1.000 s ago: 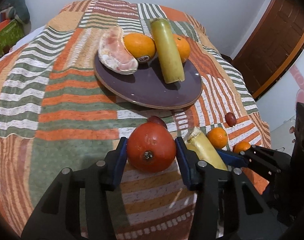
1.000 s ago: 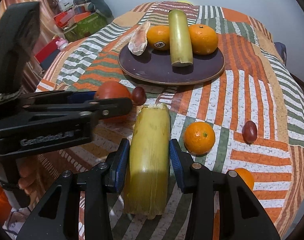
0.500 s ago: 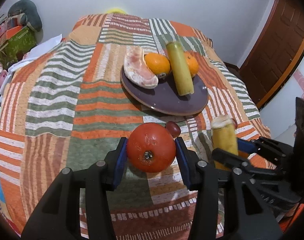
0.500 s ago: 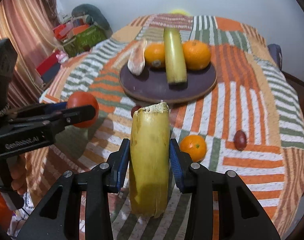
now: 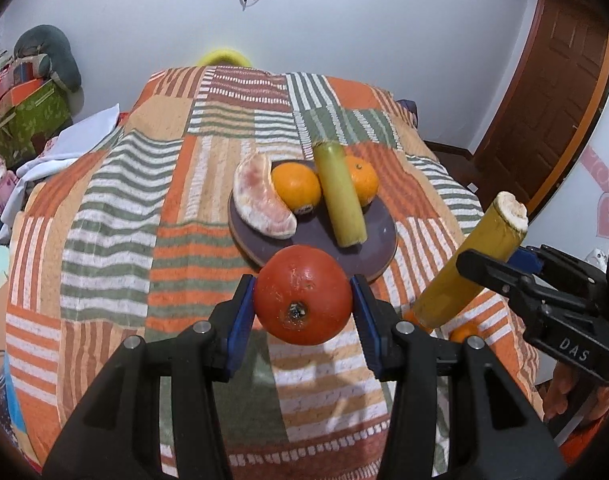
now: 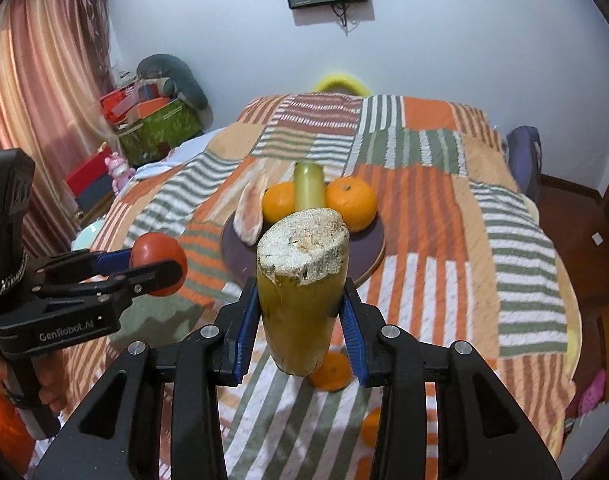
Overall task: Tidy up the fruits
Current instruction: 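Carry the tomato and pale yellow cylinder onto the plate, open both tools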
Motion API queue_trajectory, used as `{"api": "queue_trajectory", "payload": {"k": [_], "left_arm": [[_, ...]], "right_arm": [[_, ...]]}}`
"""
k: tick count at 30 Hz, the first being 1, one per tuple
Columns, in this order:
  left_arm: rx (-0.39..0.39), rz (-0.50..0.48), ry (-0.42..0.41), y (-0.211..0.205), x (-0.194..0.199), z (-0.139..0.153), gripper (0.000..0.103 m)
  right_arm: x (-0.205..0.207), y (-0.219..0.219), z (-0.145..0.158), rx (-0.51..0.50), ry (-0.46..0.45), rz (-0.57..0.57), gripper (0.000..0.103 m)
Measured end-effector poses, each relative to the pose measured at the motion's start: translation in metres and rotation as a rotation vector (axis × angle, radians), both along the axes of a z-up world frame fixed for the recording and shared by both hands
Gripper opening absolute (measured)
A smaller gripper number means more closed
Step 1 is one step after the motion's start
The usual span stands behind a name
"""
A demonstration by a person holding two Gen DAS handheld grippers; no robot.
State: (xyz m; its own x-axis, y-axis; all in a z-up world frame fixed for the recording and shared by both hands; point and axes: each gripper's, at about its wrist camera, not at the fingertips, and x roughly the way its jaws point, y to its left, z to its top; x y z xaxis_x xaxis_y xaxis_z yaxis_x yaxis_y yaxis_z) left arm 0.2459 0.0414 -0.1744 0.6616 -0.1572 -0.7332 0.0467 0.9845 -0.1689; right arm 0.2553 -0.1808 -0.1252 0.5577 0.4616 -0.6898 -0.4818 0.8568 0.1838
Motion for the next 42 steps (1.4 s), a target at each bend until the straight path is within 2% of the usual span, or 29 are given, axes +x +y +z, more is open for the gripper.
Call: {"api": "queue_trajectory", "payload": {"k": [11, 26, 36, 39, 42], "left_arm": [[0.003, -0.035, -0.002, -0.013, 0.033, -0.004, 0.047], [0.003, -0.055, 0.069, -0.020, 0.074, -0.040, 0.047], [0.000, -0.060, 0.114, -0.022, 0.092, -0.061, 0.047], [-0.021, -0.064, 0.127, -0.021, 0.094, -0.064, 0.047], [-0.010, -0.075, 0.119, -0.023, 0.094, -0.062, 0.048]], "right_arm": [[0.029, -0.003, 0.002, -0.016, -0.024, -0.022, 0.035], [0.068, 0.009, -0.022, -0.058, 0.015, -0.014, 0.035], [0.089, 0.028, -0.031, -0.083, 0.006, 0.008, 0.035], [0.091, 0.032, -0.034, -0.090, 0.002, 0.013, 0.036], [0.090, 0.033, -0.037, -0.095, 0.000, 0.009, 0.036]]}}
